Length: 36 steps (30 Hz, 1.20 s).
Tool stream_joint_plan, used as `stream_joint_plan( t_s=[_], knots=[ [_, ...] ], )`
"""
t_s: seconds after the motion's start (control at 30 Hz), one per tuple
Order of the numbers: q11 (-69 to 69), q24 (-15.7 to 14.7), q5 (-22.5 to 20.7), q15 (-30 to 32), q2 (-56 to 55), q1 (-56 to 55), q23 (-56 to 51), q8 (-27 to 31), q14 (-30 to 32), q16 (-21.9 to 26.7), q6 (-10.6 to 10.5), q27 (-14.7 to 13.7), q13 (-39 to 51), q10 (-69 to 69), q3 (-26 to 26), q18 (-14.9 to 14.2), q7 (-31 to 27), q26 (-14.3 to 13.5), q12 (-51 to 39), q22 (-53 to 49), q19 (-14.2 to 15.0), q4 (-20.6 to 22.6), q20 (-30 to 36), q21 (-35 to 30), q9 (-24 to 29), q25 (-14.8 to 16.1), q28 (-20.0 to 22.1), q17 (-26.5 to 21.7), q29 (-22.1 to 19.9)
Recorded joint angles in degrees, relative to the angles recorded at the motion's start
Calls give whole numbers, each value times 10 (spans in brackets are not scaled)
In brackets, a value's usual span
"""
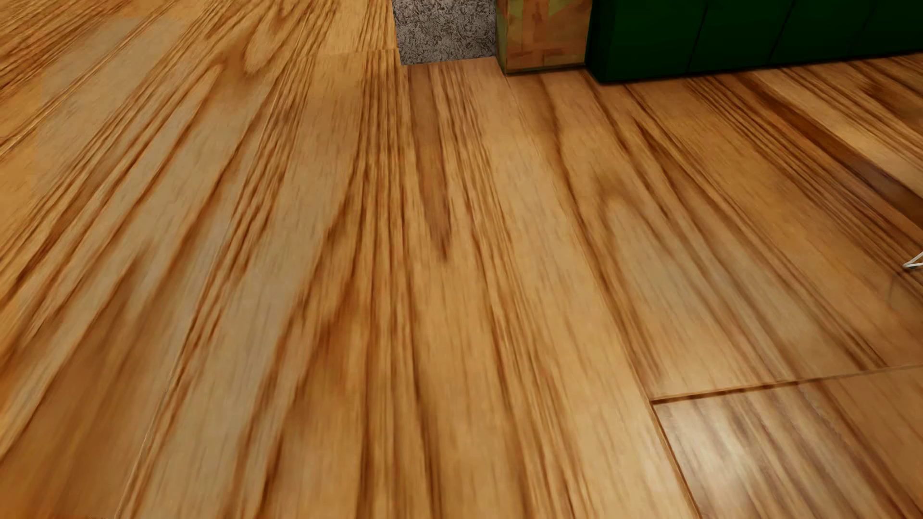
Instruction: Stand still
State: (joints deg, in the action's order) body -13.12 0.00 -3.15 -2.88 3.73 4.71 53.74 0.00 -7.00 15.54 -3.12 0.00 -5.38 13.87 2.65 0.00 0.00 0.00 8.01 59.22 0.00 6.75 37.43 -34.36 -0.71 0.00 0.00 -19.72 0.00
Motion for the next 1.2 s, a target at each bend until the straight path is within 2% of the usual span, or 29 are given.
stream_joint_plan(
  t_s=[0.47,1.2],
  knots=[
    [-4,0,0,-4,-6,-1,8,0,1,-4,-7,0,2,-2,1,0,0,0,-4,-2,0,0,6,-6,-1,0,0,4,0],
    [-2,0,-2,-7,-11,-2,5,0,4,-2,-2,0,7,-11,-1,0,0,0,-9,0,0,1,11,-12,-7,0,0,4,0]
  ],
)
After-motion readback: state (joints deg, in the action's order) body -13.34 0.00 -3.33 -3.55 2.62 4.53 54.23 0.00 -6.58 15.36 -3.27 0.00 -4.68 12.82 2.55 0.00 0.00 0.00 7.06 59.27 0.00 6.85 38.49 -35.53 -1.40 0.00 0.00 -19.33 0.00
